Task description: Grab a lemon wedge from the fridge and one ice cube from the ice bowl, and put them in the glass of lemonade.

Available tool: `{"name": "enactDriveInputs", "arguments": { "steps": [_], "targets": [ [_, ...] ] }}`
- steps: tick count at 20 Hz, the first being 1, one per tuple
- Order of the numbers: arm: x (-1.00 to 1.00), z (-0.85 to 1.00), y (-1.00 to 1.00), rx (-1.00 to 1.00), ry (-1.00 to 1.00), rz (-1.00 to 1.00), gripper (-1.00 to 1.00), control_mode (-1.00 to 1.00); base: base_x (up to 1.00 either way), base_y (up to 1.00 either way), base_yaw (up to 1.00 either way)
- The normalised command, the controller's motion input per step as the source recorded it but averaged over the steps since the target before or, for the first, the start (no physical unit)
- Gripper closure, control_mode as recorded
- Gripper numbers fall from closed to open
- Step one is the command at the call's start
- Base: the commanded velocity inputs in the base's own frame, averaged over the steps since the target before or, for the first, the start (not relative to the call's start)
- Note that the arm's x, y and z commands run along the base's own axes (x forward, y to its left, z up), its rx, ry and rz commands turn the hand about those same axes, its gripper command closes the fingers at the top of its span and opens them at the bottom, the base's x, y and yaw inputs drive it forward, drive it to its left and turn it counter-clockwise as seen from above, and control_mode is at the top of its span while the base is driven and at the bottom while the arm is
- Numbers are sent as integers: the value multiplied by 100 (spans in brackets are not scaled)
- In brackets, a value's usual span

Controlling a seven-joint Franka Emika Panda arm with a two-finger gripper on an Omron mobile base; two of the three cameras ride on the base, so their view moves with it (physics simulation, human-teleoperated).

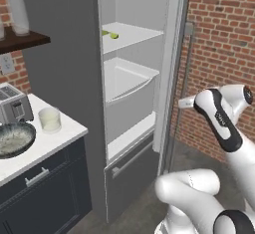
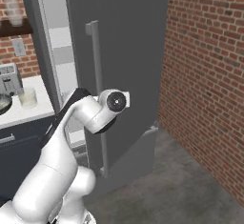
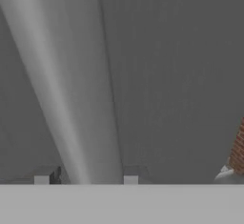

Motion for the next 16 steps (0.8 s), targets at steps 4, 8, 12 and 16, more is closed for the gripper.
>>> {"name": "enactDriveInputs", "arguments": {
  "steps": [4,8,12,16],
  "targets": [
    [-12,24,-100,8,0,-3,100,-100,0,0,0],
    [-14,12,-100,10,0,-7,-100,-100,0,0,0],
    [-22,3,-98,7,0,-12,-100,-100,0,0,0],
    [-61,60,-49,1,-4,-1,-100,-100,0,0,0]
  ]
}}
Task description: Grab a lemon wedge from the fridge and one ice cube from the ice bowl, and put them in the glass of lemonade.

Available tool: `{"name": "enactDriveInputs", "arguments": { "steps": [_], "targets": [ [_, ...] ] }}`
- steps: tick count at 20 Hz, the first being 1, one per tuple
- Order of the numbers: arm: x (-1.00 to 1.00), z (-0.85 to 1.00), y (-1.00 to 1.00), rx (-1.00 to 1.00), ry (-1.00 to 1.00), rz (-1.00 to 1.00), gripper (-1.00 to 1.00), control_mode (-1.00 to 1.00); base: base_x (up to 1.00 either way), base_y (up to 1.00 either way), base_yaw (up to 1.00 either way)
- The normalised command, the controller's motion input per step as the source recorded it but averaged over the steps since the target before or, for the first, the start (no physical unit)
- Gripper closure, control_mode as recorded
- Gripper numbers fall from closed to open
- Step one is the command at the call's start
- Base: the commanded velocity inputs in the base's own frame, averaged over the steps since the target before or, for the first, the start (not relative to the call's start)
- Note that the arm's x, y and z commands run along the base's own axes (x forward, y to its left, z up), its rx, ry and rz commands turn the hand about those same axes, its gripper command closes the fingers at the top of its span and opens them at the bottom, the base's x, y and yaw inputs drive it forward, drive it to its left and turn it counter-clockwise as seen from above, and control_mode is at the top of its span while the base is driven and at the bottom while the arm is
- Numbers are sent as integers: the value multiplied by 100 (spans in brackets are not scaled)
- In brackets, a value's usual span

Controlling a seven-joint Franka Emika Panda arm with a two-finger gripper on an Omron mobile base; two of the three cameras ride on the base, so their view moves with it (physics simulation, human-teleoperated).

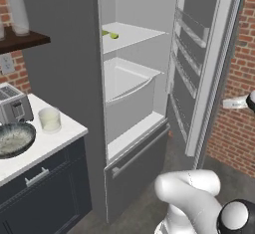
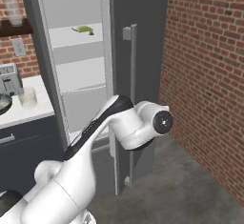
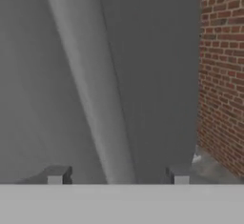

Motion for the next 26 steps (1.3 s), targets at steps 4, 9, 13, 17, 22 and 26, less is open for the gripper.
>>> {"name": "enactDriveInputs", "arguments": {
  "steps": [4,9,13,17,22,26],
  "targets": [
    [-99,95,-10,0,-11,0,-100,-100,0,0,0],
    [-100,100,1,0,-5,0,-100,-100,0,0,0],
    [-100,94,24,-6,-6,0,-100,-100,0,0,0],
    [-100,85,39,-14,-4,-4,-100,-100,0,0,0],
    [-43,35,93,-31,0,-17,-100,-100,0,0,0],
    [18,3,100,-39,0,-28,-100,-100,0,0,0]
  ]
}}
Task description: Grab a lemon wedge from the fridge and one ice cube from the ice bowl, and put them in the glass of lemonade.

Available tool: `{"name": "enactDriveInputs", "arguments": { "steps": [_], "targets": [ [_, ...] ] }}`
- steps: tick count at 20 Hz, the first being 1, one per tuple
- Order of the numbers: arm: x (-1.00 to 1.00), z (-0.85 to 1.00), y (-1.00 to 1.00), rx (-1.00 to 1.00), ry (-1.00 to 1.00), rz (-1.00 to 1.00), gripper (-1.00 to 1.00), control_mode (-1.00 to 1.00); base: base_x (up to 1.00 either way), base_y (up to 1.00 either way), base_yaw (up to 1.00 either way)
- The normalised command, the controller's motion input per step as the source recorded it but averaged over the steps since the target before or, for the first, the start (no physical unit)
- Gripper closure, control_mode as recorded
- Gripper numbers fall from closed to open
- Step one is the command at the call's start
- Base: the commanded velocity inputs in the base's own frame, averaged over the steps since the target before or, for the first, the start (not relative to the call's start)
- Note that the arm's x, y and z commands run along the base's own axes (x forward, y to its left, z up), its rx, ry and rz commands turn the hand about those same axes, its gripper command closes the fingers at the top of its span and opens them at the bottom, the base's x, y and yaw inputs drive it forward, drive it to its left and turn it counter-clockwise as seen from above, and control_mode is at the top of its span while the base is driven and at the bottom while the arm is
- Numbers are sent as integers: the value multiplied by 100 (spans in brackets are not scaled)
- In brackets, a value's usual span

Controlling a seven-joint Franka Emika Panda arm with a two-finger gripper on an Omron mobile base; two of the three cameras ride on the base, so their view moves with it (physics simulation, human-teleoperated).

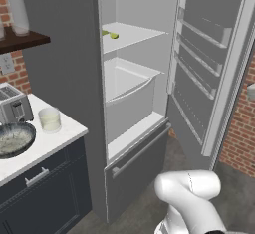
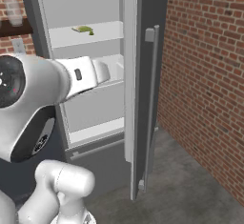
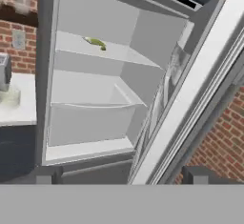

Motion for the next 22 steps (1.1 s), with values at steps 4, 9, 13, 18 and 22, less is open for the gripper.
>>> {"name": "enactDriveInputs", "arguments": {
  "steps": [4,9,13,18,22],
  "targets": [
    [61,1,100,-38,4,-30,-100,-100,0,0,0],
    [99,0,92,-39,9,-34,-100,-100,0,0,0],
    [100,-2,66,-40,10,-38,-100,-100,0,0,0],
    [100,-8,12,-31,17,-34,-100,-100,0,0,0],
    [100,-21,-17,-18,23,-26,-100,-100,0,0,0]
  ]
}}
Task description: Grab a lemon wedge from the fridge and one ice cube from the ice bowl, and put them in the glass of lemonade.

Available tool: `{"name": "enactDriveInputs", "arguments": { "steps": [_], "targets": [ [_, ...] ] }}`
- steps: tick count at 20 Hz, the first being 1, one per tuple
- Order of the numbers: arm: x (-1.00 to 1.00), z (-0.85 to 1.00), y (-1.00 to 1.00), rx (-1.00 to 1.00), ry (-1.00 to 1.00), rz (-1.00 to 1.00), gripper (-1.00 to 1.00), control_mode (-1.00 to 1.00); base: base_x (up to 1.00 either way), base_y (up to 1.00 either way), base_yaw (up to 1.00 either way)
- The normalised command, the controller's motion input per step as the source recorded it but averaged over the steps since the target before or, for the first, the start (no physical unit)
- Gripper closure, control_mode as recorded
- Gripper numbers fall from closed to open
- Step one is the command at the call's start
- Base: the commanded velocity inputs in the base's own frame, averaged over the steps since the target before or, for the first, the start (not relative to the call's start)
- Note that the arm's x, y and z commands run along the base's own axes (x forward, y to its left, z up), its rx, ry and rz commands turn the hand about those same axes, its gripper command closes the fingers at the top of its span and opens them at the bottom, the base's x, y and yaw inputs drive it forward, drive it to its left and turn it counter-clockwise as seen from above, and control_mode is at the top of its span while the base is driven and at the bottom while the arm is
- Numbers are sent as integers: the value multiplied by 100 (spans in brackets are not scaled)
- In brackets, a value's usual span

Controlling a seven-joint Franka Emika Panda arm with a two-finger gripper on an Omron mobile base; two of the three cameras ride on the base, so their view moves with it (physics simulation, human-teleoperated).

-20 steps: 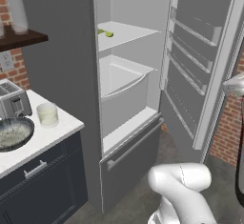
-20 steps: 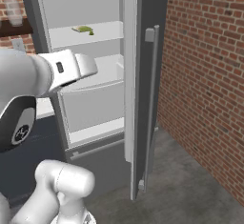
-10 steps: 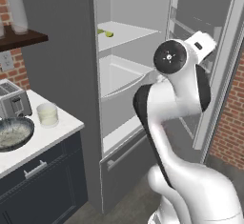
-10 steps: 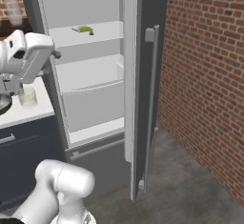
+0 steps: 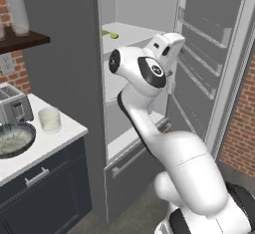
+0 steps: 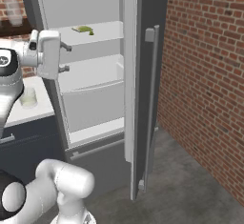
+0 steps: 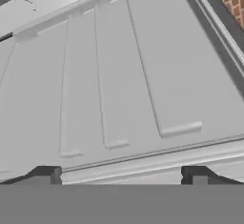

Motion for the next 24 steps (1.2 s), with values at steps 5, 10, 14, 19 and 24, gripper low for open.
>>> {"name": "enactDriveInputs", "arguments": {
  "steps": [5,10,14,19,24],
  "targets": [
    [100,-45,-63,-1,8,-15,-100,-100,0,0,0],
    [100,-41,-97,0,7,-12,-100,-100,0,0,0],
    [99,-30,-100,0,8,-12,-100,-100,0,0,0],
    [69,-28,-100,0,4,-12,-100,-100,0,0,0],
    [50,-26,-100,5,0,-9,-100,-100,0,0,0]
  ]
}}
